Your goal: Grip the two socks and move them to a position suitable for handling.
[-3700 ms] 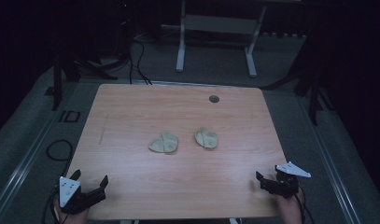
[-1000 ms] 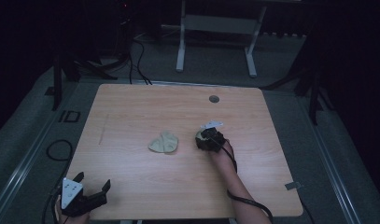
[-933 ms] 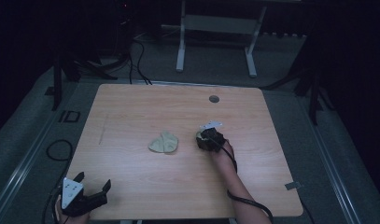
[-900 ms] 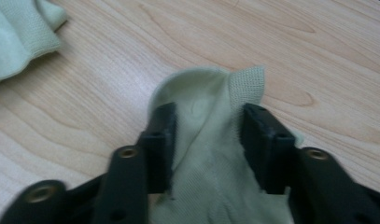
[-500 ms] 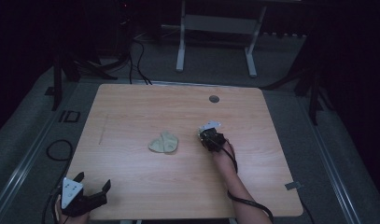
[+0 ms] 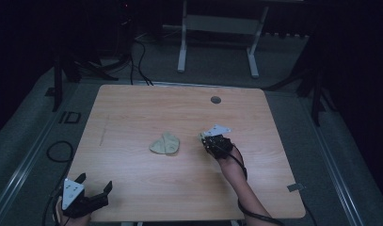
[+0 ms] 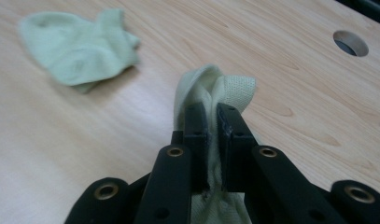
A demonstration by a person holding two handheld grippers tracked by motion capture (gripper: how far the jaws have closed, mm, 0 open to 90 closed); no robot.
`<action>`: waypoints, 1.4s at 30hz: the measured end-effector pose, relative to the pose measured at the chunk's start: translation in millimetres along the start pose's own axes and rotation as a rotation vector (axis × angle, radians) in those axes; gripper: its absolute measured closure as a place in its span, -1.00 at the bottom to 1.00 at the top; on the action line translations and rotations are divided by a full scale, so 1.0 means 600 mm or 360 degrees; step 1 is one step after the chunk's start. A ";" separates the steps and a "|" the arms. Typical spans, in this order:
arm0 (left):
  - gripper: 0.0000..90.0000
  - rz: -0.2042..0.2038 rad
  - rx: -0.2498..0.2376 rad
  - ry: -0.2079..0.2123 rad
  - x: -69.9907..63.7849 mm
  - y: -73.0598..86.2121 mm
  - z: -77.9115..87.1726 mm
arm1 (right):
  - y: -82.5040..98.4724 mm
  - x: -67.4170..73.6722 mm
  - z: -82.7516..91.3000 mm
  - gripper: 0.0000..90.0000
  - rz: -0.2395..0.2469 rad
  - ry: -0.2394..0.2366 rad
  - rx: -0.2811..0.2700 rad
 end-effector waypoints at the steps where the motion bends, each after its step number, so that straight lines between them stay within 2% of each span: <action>1: -0.95 -0.0003 0.0002 0.0002 0.000 0.000 0.000 | 0.001 0.006 0.006 0.85 0.0017 -0.0008 0.0000; 3: -0.95 -0.0002 0.0004 0.0003 -0.001 0.000 -0.001 | 0.003 0.017 0.018 0.84 0.0057 -0.0018 -0.0003; 9: -0.95 -0.0011 0.0003 0.0005 -0.002 0.000 -0.001 | 0.014 0.060 0.048 0.85 0.0112 -0.0071 -0.0025; 12: -0.95 -0.0006 -0.0001 0.0002 -0.003 -0.001 0.000 | 0.023 0.085 0.058 0.84 0.0131 -0.0124 -0.0047; 17: -0.95 -0.0005 -0.0002 0.0004 -0.003 -0.002 0.000 | 0.048 0.133 0.064 0.84 0.0189 -0.0174 -0.0009; 19: -0.95 -0.0006 -0.0003 0.0008 -0.004 -0.002 0.000 | 0.061 0.151 0.064 0.84 0.0182 -0.0217 0.0012; 21: -0.95 -0.0006 -0.0004 0.0009 -0.004 -0.002 0.000 | 0.072 0.166 0.064 0.84 0.0202 -0.0216 0.0024; 25: -0.95 -0.0007 -0.0002 0.0015 -0.005 -0.002 0.000 | 0.093 0.190 0.061 0.84 0.0172 -0.0267 0.0048; 26: -0.95 -0.0007 -0.0002 0.0015 -0.005 -0.002 0.000 | 0.099 0.198 0.059 0.84 0.0188 -0.0269 0.0072; 30: -0.95 -0.0012 0.0000 0.0019 -0.006 -0.002 0.000 | 0.118 0.217 0.047 0.84 0.0184 -0.0280 0.0122; 33: -0.95 -0.0016 0.0003 0.0024 -0.007 -0.002 0.000 | 0.128 0.223 0.036 0.83 0.0166 -0.0296 0.0145; 42: -0.95 -0.0035 0.0012 0.0044 -0.014 0.000 -0.002 | 0.132 0.230 0.032 0.69 0.0152 -0.0274 0.0105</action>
Point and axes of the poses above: each handheld gripper's, and its own axes: z roughly backward along the jaws, y roughly out of its underside, x roughly to its left, the point moved 4 cm from there along -z, roughly forward along the jaws, and after that the axes turned 8 degrees about -y, right-handed, at the moved point
